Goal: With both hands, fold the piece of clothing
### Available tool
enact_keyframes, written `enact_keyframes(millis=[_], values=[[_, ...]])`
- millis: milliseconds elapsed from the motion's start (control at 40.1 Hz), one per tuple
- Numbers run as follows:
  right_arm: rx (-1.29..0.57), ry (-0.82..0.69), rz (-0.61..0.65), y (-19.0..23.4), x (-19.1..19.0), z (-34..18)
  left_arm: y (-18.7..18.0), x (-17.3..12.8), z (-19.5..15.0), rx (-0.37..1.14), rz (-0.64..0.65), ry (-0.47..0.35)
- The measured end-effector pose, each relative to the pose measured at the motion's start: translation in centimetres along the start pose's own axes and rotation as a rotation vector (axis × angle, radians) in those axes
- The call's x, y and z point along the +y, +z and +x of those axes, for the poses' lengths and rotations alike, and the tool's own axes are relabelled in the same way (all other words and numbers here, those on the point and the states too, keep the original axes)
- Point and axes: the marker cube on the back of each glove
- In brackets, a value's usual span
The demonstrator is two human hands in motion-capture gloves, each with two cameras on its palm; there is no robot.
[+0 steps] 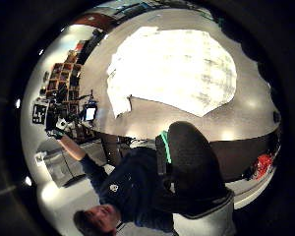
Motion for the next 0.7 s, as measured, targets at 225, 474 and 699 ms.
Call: enact_keyframes(millis=[225, 474, 699], values=[[-0.007, 0.182, -0.300, 6.1, -3.1, -0.4, 5.4, -4.2, 0.9, 0.015, -0.249, -0.134], [-0.047, 0.070, -0.228, 12.9, -6.3, -1.5, 13.1, -7.5, 2.4, 0.072, -0.390, 0.014], [-0.006, 0.002, -0.243, 15.3, -6.4, -2.8, 14.7, -7.5, 3.3, 0.080, -0.338, 0.040]])
